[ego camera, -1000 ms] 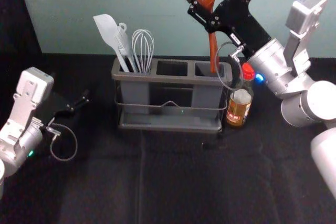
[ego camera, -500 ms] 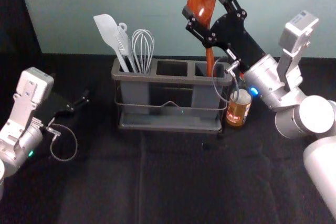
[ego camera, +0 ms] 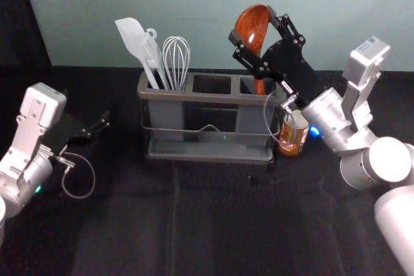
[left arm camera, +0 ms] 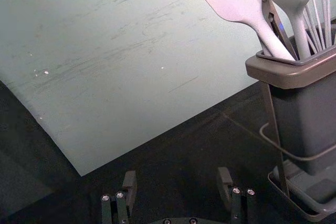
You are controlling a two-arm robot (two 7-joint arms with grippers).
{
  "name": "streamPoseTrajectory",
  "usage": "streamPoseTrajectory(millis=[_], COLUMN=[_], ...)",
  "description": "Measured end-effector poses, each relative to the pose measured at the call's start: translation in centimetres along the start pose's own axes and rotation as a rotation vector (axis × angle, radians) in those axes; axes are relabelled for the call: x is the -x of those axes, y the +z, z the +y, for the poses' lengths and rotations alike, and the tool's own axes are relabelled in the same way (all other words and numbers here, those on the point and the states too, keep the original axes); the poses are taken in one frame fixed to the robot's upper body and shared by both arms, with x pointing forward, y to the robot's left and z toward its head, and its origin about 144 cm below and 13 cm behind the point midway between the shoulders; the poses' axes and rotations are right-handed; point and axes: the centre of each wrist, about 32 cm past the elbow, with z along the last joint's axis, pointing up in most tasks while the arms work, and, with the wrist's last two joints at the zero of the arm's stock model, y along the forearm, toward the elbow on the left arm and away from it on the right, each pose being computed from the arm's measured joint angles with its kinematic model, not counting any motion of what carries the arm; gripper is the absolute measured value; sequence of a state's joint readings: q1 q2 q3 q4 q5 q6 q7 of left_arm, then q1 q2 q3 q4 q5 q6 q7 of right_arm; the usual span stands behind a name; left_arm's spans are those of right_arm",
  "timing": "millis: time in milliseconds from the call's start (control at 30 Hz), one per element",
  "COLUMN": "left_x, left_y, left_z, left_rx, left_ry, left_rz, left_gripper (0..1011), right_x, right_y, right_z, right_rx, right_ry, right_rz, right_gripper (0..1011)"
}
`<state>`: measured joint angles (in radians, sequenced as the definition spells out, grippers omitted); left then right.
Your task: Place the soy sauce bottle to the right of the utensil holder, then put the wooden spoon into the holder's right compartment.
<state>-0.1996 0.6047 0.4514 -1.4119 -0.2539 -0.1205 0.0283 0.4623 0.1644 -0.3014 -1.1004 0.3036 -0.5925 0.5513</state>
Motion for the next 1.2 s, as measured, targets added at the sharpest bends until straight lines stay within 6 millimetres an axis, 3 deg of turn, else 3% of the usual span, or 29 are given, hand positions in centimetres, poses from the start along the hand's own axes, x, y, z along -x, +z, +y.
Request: streamPoseTrajectory(millis=[333,600,933,1200], left_x=[0.0,0.0,0.0,0.0], left_y=[0.0,0.0,0.0,0.0], left_z=[0.0,0.0,0.0,0.0], left_rx=[0.0,0.0,0.0,0.0], left_ry=[0.0,0.0,0.0,0.0], left_rz=[0.0,0.0,0.0,0.0], left_gripper=[1005,1005,1005,1005], right_x=[0.5,0.5,0.5,0.4], right_y=[-0.5,-0.3,2.1,4.6], right_z=[-1.1,-1.2,-0.7,-2.3], right_rx=[0.01,-0.002,-0.031,-0.038], right_ry=[-0.01,-0.023,-0.065,-0.136], right_rz=[0.017,0.016,0.012,-0.039], right_gripper=[841,1003,1002,1002])
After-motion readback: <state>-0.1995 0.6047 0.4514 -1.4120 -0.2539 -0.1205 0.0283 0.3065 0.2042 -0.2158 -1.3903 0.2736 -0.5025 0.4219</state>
